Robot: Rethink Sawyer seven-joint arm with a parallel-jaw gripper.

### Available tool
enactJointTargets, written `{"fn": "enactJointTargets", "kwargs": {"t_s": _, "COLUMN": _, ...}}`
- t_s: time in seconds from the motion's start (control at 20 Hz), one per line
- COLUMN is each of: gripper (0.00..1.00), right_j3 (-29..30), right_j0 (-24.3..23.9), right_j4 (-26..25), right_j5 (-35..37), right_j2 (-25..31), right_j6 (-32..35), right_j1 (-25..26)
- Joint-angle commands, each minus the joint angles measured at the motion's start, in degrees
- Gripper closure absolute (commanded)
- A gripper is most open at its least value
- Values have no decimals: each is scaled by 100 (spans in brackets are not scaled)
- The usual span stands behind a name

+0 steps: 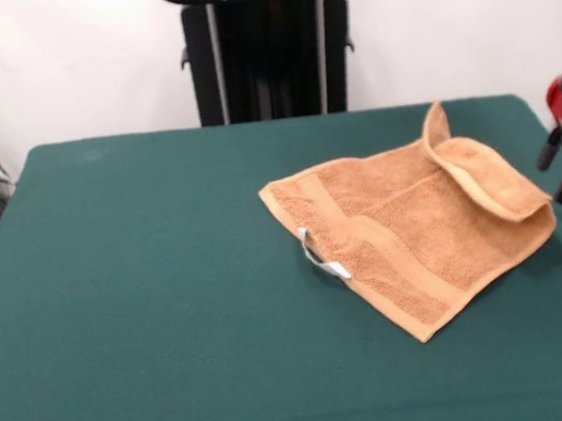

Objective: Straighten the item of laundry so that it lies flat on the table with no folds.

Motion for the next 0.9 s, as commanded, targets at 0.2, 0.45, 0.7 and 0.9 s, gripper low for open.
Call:
{"fn": "enactJointTargets", "kwargs": {"t_s": 0.2, "gripper": 0, "right_j3": 550, "right_j0": -233, "right_j4": 234, "right_j5": -633, "right_j2": 534, "right_j6": 932, "right_j1": -186}}
{"fn": "enactJointTargets", "kwargs": {"t_s": 0.45, "gripper": 0, "right_j3": 942, "right_j0": -588, "right_j4": 48, "right_j5": -467, "right_j2": 541, "right_j6": 301, "right_j1": -780}}
{"fn": "enactJointTargets", "kwargs": {"t_s": 0.7, "gripper": 0, "right_j3": 749, "right_j0": -798, "right_j4": -202, "right_j5": 55, "right_j2": 418, "right_j6": 194, "right_j1": -1047}}
{"fn": "enactJointTargets", "kwargs": {"t_s": 0.9, "gripper": 0, "right_j3": 787, "right_j0": -1019, "right_j4": -349, "right_j5": -208, "right_j2": 621, "right_j6": 30, "right_j1": -1004}}
